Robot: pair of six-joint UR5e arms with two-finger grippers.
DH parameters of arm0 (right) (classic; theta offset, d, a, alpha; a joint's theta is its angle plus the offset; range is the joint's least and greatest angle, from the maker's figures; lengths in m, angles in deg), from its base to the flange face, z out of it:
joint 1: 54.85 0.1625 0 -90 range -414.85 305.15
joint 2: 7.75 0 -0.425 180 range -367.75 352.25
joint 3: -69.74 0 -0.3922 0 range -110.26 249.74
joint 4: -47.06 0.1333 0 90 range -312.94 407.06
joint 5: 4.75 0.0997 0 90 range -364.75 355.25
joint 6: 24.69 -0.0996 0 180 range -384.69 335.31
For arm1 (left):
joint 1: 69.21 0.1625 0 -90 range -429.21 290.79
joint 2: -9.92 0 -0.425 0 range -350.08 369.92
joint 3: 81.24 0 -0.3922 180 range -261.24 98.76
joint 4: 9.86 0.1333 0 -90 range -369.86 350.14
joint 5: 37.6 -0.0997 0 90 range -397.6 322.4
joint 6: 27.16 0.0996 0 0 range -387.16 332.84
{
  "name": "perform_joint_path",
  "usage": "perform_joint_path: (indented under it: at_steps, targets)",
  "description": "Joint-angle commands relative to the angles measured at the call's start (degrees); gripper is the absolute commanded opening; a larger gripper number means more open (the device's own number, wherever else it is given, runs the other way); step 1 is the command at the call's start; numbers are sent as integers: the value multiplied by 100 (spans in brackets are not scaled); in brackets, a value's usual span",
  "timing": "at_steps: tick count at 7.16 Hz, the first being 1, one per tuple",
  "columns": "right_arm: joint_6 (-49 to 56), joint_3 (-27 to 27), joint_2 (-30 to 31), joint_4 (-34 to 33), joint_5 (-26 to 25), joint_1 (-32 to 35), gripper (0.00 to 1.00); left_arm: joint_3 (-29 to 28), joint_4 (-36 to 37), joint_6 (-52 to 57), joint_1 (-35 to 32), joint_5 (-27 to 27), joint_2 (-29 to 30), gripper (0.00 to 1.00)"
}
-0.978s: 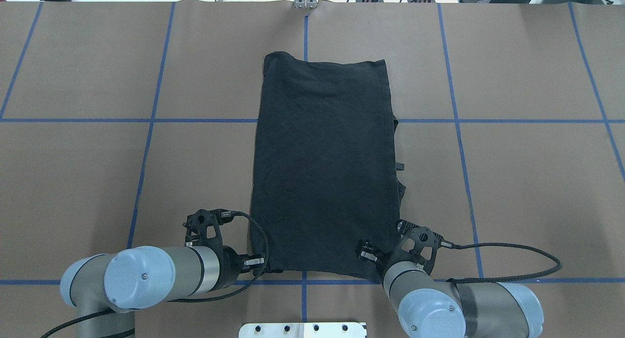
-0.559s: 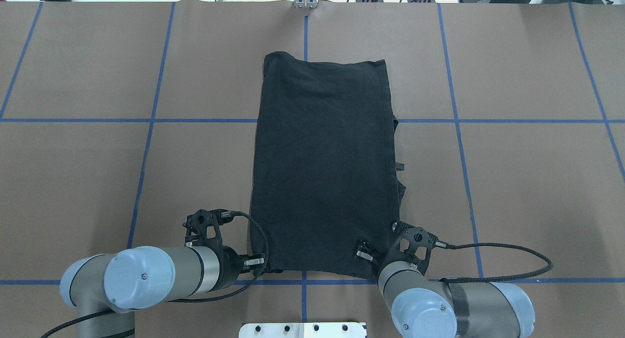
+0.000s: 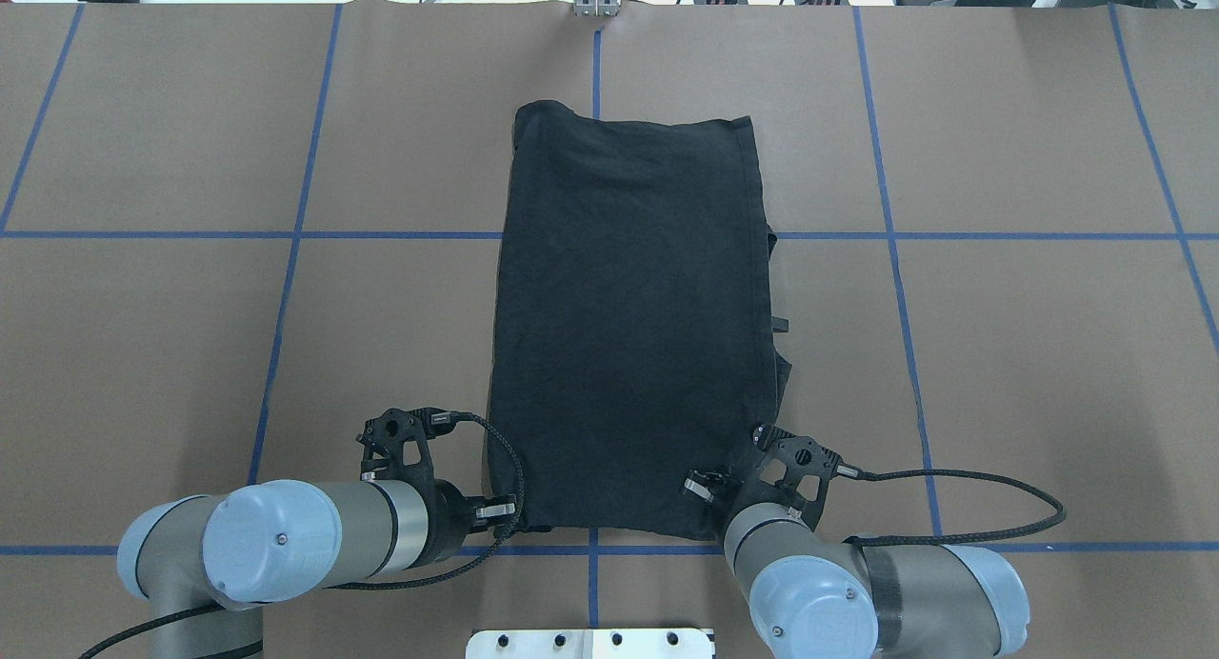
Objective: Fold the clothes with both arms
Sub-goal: 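Move the right gripper along the edge to the shirt's corner nearest the robot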
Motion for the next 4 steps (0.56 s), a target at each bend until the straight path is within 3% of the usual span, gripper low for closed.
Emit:
perform_joint_path:
  at_steps: [1,4]
  targets:
    - [-91,-14,-5,-54,-38,18,0,16,0,-4,-9,3,1,0]
    - [-66,99,-84,-54,-30,254,0,304,35,5,-52,21,-34,0]
